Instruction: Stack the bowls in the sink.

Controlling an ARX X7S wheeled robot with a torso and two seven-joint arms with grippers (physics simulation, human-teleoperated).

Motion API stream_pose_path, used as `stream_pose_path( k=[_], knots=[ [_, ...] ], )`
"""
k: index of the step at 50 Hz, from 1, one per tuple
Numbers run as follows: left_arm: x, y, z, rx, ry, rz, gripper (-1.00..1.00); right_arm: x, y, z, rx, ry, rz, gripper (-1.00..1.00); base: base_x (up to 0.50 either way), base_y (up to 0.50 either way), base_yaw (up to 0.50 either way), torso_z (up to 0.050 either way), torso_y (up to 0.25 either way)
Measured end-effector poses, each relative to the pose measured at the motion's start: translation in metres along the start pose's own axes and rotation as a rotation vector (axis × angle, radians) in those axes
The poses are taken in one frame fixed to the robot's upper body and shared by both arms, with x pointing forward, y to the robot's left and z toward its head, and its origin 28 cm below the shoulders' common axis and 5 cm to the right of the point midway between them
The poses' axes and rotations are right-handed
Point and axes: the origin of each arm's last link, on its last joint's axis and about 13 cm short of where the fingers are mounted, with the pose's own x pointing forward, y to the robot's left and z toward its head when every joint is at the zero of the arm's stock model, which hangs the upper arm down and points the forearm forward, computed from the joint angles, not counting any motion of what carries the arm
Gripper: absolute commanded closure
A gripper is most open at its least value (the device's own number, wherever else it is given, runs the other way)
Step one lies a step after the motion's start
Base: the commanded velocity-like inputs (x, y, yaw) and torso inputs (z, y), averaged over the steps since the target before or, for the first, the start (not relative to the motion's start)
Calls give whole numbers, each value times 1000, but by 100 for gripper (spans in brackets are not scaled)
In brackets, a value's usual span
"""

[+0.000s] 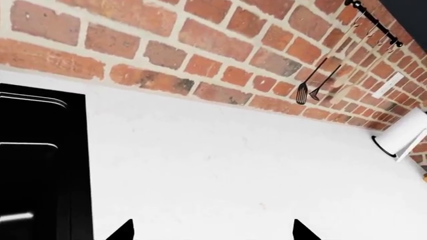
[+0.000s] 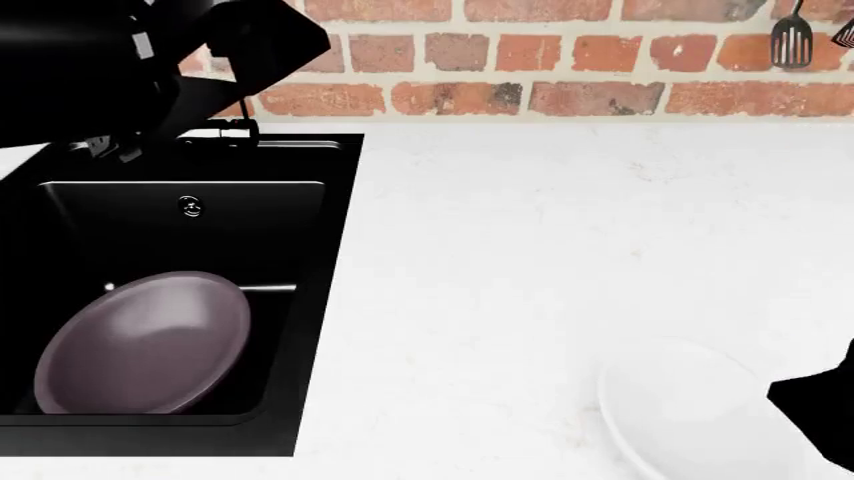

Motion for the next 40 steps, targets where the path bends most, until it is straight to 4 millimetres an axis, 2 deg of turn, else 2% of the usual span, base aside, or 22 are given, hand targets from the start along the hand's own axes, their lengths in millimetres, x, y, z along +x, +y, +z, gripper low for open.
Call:
stream_pose_path(
  k=[19,36,37,40],
  knots=[
    [3,1,0,2,9,6,-100,33,1,-3,13,73,28,-100,0,0,0,0,0],
    [7,1,0,1,15,9,-100,52,-3,-7,15,116,25,-100,0,0,0,0,0],
    [7,1,0,1,16,9,-100,53,-4,-7,15,119,24,100,0,0,0,0,0],
    [7,1,0,1,16,10,-100,56,-5,-9,15,127,20,100,0,0,0,0,0]
  ],
)
